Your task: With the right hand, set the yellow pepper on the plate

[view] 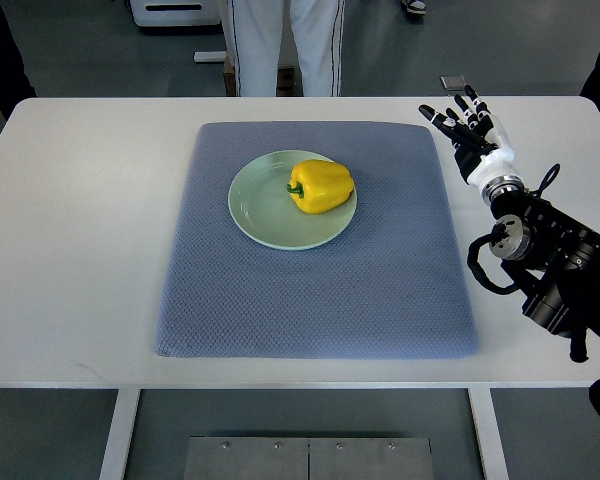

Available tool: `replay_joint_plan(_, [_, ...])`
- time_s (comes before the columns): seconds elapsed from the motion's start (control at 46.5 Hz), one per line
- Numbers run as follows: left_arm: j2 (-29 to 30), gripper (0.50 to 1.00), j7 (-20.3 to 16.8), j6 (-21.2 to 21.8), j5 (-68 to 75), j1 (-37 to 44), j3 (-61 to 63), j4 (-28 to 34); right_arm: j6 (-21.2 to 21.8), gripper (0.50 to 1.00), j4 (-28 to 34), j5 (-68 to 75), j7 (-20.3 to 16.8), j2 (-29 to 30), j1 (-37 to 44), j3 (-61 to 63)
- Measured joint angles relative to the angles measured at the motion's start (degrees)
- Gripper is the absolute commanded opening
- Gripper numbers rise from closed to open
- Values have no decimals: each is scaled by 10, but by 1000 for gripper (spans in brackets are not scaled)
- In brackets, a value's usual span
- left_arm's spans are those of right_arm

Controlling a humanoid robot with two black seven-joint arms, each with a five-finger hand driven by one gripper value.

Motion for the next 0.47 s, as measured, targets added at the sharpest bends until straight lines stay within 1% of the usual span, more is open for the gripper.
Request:
replay_joint_plan(0.237, [0, 1000, 0, 0, 0, 0, 0, 0, 1, 1000, 0, 7, -3, 0, -21, 46])
replay_joint_plan(0.474, [0, 1000, 0, 0, 0, 0, 0, 0, 5, 1000, 0, 8, 4, 1, -38, 54])
